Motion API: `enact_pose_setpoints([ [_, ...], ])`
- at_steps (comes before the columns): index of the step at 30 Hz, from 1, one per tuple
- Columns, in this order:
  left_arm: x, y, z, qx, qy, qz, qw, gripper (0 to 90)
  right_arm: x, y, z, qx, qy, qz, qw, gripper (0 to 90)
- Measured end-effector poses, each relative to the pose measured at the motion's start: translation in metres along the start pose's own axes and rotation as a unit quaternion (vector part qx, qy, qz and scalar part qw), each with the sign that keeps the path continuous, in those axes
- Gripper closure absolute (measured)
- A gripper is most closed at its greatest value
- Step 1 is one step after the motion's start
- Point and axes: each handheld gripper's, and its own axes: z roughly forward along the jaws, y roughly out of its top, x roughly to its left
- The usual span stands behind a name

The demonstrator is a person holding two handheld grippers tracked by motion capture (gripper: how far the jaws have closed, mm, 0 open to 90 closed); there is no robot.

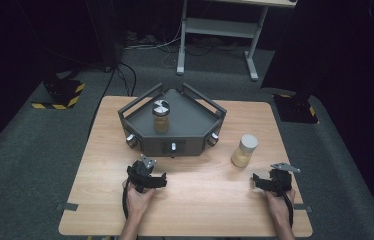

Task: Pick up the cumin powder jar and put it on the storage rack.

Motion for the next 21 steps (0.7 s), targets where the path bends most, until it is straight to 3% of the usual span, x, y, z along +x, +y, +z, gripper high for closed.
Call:
enact_pose_setpoints([
  [21, -0.003, 0.0001, 0.0001, 0.001, 0.006, -0.004, 1.0, 4.0, -0.0005, 0.0001, 0.0001, 0.0, 0.003, -0.001, 1.0, 9.8],
])
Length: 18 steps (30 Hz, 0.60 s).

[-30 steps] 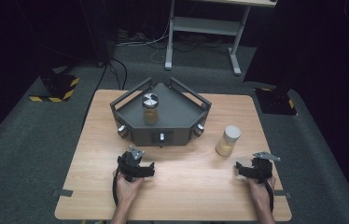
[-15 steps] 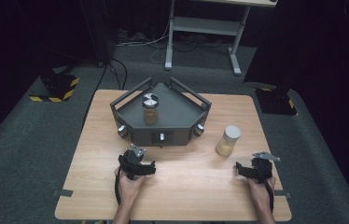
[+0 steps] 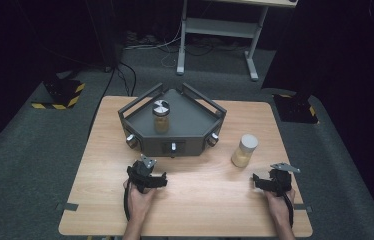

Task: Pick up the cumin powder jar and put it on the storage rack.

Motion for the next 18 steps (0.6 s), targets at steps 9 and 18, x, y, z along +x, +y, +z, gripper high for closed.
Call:
enact_pose_setpoints([
  [9, 0.0, -0.0001, 0.0, 0.0, 0.0, 0.0, 1.0, 4.0, 0.0003, 0.0001, 0.0001, 0.0, -0.001, -0.001, 1.0, 9.5],
  [18, 0.0, 0.0, 0.0, 0.0, 0.0, -0.001, 1.0, 4.0, 0.0009, 0.0001, 0.0001, 0.0, -0.002, -0.001, 1.0, 9.5],
])
